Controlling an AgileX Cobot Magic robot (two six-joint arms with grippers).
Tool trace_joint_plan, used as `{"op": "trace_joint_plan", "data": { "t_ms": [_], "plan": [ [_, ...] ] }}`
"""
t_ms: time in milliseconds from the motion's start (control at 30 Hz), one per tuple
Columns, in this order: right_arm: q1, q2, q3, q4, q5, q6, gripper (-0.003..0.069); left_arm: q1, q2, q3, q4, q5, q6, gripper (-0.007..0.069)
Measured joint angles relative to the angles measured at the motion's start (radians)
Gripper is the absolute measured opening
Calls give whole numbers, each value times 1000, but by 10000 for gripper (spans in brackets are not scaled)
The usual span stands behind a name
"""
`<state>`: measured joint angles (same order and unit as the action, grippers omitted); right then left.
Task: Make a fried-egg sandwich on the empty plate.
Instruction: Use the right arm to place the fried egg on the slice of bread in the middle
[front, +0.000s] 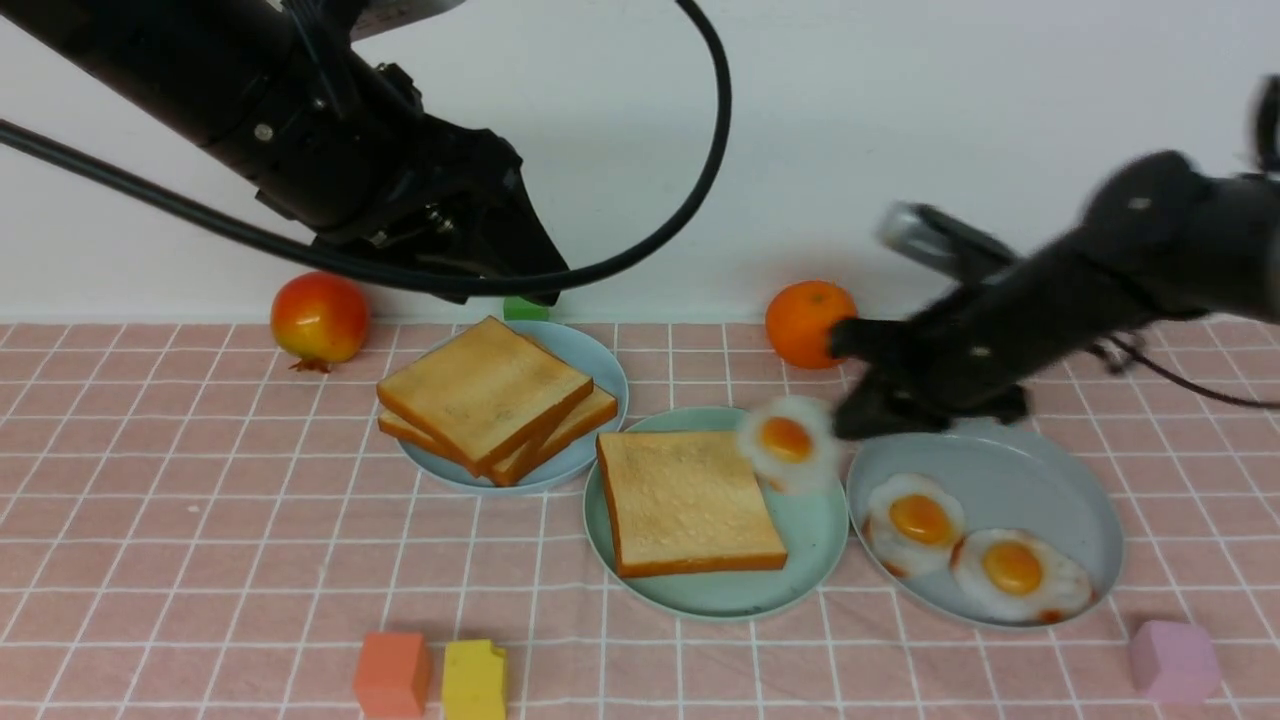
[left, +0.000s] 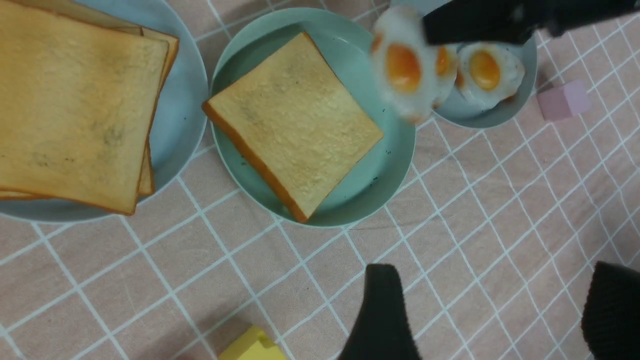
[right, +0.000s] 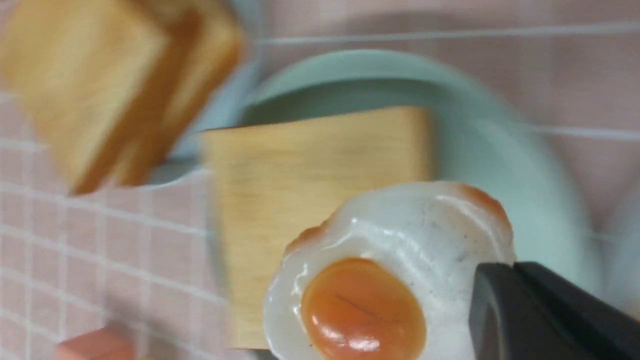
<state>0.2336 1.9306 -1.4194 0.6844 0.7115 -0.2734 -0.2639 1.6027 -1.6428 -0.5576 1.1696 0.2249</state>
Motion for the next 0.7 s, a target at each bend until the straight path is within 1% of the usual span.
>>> {"op": "trace_joint_plan", "data": {
  "t_ms": [100, 200, 367, 533, 700],
  "plan": [
    [58, 34, -76, -31, -8, 5, 25, 0, 0, 0, 2, -1, 0, 545],
    [81, 84, -137, -68, -8, 31, 25, 0, 0, 0, 9, -1, 0, 545],
    [95, 179, -178, -94, 19, 63, 21, 0, 0, 0, 20, 0, 0, 545],
    [110, 202, -179, -97, 24, 65, 21, 0, 0, 0, 20, 1, 0, 545],
    [111, 202, -181, -101, 26, 66, 67, 0, 0, 0, 20, 3, 0, 545]
  ]
}}
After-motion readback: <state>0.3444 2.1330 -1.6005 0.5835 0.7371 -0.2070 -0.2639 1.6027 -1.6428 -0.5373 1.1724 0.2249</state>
